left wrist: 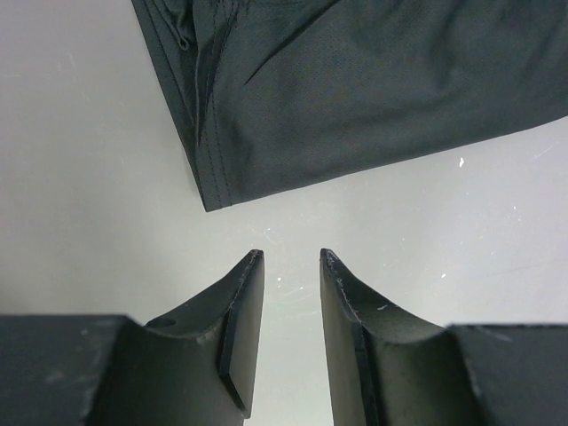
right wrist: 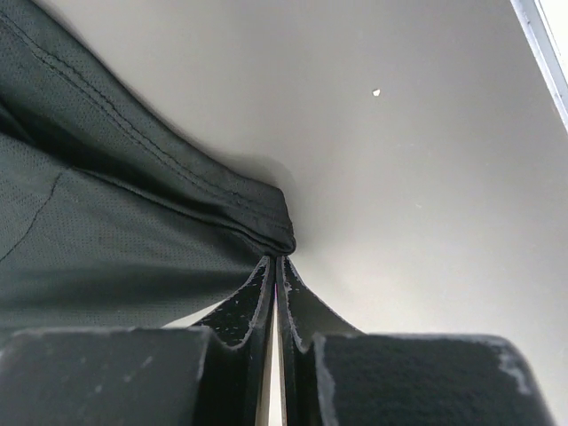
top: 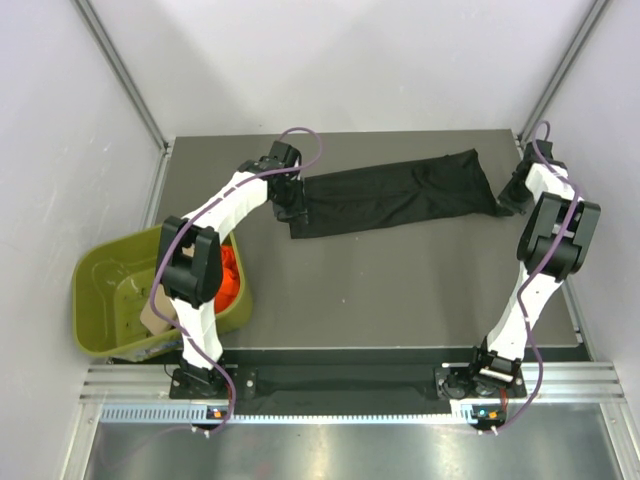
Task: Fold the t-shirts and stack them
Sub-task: Fold the tshirt
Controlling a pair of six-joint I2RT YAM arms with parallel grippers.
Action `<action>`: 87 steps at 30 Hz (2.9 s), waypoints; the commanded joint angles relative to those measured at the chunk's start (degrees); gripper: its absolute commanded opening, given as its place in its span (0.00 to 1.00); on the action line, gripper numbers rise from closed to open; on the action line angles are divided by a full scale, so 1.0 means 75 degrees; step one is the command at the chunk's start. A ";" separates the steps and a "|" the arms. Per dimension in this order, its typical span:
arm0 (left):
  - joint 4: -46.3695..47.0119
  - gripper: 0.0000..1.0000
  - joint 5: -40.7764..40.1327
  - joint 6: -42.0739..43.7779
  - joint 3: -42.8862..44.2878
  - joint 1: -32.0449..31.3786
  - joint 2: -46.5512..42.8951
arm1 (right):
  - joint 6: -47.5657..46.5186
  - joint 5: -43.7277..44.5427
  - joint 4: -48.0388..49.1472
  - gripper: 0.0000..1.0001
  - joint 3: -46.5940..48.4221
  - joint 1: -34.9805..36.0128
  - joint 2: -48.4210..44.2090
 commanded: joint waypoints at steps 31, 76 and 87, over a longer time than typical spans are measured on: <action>-0.0188 0.41 -0.0161 0.0340 0.0175 0.0000 -0.0193 | -0.0415 0.1194 -0.0797 0.40 0.1731 -0.0158 0.0461; 0.0397 0.53 -0.1791 -0.0643 0.0316 -0.0106 0.0815 | 0.0980 -0.2121 0.1312 0.75 -0.1586 -0.0802 -0.1040; -0.0375 0.52 -0.1299 -0.1839 0.1077 0.0445 0.1155 | 0.0874 -0.2121 0.1253 0.76 -0.1492 -0.0838 -0.1028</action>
